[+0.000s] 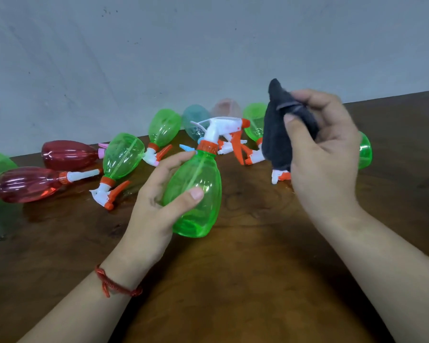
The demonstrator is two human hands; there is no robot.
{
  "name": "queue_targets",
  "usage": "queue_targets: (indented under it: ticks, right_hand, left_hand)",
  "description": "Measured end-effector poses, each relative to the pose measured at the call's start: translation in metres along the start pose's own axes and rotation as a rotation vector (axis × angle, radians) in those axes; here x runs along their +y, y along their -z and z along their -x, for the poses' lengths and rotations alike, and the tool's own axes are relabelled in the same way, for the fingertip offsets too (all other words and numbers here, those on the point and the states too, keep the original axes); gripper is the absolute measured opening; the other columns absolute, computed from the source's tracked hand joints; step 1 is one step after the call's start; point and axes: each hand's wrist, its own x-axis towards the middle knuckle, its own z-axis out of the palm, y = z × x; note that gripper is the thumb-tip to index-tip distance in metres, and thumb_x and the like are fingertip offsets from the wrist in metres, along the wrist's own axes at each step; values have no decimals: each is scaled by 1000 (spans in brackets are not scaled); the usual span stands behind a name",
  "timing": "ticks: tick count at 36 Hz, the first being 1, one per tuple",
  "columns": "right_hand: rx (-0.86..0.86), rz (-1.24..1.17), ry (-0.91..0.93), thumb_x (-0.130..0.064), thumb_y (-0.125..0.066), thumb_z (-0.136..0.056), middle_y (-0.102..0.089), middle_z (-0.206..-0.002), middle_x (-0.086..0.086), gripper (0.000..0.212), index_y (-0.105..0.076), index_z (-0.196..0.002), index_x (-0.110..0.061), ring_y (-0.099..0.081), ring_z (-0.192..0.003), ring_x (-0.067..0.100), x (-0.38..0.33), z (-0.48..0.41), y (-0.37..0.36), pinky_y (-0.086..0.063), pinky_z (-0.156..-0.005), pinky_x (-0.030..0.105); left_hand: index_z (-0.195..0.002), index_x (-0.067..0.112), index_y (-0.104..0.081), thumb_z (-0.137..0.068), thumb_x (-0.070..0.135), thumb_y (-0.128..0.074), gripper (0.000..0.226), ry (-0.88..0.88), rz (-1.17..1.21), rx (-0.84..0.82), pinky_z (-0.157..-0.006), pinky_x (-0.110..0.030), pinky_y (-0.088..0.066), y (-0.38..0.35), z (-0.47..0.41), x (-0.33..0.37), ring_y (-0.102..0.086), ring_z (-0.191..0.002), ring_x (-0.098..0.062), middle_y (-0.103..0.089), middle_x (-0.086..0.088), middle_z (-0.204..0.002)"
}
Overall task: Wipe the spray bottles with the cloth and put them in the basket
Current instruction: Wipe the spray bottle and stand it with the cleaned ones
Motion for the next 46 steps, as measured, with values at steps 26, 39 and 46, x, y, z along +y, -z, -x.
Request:
queue_targets:
  ticks: [26,39,46]
  right_hand:
    - [-447,523,323,4,-54,-102,-61,-150,-1,41,-68,-138,-10,-47,-149,11,27,8,-4,-36,-124,32]
    - [-495,535,379,4,-59,-102,-62,-149,-1,41,-67,-140,-11,-48,-148,16,26,18,-15,-38,-123,31]
    - [-551,553,442,7,-56,-101,-61,-150,0,45,-66,-142,-10,-46,-149,16,28,15,-13,-38,-123,35]
  left_hand:
    - [-134,29,-71,-78,38,-79,58,0,29,43,-100,-47,-56,-10,2,6,-71,-123,-27,-74,-1,-130]
    - [-137,20,-67,-85,25,-79,54,-17,-75,14,-96,-26,-57,-9,1,5,-71,-121,-13,-75,8,-128]
    - [-137,22,-68,-86,24,-79,53,-19,-65,43,-98,-31,-58,-11,1,2,-70,-123,-11,-74,10,-129]
